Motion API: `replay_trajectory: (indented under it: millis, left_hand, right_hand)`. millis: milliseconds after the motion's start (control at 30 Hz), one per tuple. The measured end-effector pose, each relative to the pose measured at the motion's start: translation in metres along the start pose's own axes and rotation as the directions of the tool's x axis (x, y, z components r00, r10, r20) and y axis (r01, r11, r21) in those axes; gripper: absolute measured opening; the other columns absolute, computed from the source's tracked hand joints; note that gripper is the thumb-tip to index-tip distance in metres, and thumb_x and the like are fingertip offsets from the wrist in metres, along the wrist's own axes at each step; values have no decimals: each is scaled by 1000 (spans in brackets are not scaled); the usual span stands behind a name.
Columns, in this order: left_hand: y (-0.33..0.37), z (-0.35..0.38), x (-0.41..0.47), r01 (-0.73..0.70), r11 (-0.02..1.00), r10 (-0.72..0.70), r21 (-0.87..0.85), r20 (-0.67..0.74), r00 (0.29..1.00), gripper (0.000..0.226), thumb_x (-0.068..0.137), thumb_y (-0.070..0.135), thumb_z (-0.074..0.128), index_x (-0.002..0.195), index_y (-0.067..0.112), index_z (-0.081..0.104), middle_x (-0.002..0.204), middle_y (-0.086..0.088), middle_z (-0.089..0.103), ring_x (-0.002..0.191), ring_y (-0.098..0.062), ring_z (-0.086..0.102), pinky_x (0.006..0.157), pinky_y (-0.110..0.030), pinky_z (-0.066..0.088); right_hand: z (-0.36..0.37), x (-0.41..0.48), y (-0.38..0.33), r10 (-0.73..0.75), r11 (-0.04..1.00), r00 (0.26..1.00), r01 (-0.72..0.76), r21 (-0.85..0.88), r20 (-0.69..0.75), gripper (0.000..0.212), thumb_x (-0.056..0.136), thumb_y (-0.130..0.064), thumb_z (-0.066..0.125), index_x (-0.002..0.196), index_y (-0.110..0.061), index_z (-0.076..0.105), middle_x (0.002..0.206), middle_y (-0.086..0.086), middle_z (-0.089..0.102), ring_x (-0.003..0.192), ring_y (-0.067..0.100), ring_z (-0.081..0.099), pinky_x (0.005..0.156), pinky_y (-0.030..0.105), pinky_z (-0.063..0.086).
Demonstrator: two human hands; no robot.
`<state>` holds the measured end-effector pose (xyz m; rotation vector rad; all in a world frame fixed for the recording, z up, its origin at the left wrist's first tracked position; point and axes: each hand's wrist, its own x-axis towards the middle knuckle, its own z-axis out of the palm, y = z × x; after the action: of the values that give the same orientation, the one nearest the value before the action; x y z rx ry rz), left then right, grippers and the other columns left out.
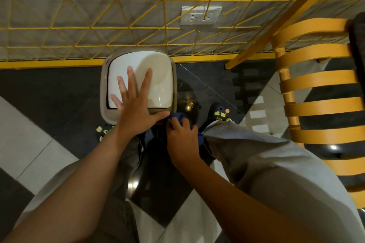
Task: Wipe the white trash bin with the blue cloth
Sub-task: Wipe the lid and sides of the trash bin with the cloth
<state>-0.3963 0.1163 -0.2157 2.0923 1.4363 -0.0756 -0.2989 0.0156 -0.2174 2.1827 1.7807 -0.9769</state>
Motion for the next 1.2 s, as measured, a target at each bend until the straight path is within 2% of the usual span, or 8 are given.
replay_trajectory:
  millis: [200,500,567,667,767,933,1033,1200]
  left_hand:
    - [1,1,1,5,1000,-5,-15,-7,1000,111,71,55,67,144,36,-14,151,-8,-31,137,-38,-27,105,-65,-8]
    - [10,3,11,56,994,-51,-99,51,997,93,85,50,53,141,38,-19,149,-7,-35,136,-38,-29,106,-62,-13]
    - [10,2,12,42,999,-41,-22,24,999,85,87,55,46,143,38,-17,150,-8,-31,136,-38,-29,105,-60,-18]
    - [9,2,14,-64,976,94,210,-134,987,86,83,68,36,148,28,-3,154,-15,-17,137,-44,-21,103,-61,-18]
    - [11,-1,23,-205,923,284,327,-216,934,86,79,70,29,148,20,14,155,-21,-1,138,-50,-7,101,-62,-14]
    - [11,-11,51,-472,745,569,472,-80,818,75,83,68,25,145,26,24,154,-19,11,138,-51,3,103,-65,-6]
    - [7,-10,61,-505,693,588,514,1,809,77,84,73,12,142,27,33,153,-17,21,137,-51,12,103,-70,6]
    - [9,-5,62,-483,749,544,453,-5,839,82,80,76,9,135,28,44,152,-14,24,137,-51,11,103,-71,7]
  right_hand:
    - [11,4,-41,-49,998,999,50,42,-13,41,95,-13,41,135,-7,42,142,9,34,121,35,36,97,49,32]
    - [-6,5,6,24,999,998,-26,-36,-52,38,95,-16,41,133,-12,44,139,6,37,121,31,36,96,45,33]
    - [-9,7,10,57,997,997,-59,-40,-59,39,95,-15,39,134,-12,43,139,6,36,121,31,36,95,44,34]
    - [-12,8,14,86,995,994,-89,-50,-67,42,95,-13,39,137,-12,39,140,6,35,122,31,36,94,44,35]
    - [-16,11,21,97,994,991,-102,-45,-91,43,95,-14,40,138,-13,36,139,7,36,122,30,37,94,43,36]
    - [-15,14,37,199,980,972,-197,25,-125,44,96,-18,41,140,-15,33,136,7,38,120,28,39,97,42,35]
    - [-14,18,40,230,972,965,-223,68,-125,46,95,-18,44,140,-15,33,137,7,37,122,30,38,99,43,35]
    - [-16,20,32,160,987,977,-158,26,-139,40,96,-14,40,136,-8,39,136,8,37,119,31,38,95,43,35]
